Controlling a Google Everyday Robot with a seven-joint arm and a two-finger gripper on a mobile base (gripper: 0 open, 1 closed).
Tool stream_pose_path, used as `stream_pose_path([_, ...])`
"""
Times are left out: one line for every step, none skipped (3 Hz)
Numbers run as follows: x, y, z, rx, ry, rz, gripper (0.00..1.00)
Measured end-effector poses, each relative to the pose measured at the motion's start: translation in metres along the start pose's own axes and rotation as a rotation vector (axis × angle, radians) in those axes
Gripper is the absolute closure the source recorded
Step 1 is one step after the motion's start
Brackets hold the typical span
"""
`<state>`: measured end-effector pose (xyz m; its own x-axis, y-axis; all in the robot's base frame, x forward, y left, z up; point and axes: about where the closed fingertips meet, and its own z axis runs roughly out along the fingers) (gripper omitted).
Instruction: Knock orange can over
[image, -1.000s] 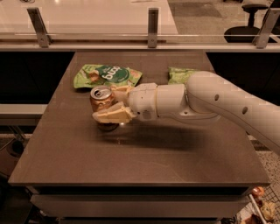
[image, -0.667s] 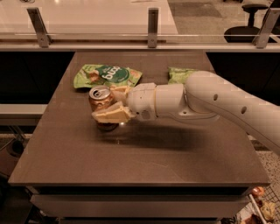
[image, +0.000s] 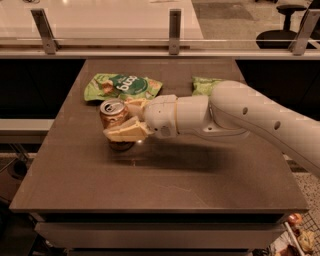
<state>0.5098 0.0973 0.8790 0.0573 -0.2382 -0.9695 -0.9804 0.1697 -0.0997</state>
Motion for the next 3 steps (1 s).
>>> stream_pose_path([-0.0037,0.0043,-0.0041,0.012,0.018,0.002,1.0])
stream_pose_path([-0.0094,0.0104,-0.0099,0.037,0.063,0.006,1.0])
stream_pose_path([-0.0115,0.0137,-0.0127,0.075,0.145,0.016,1.0])
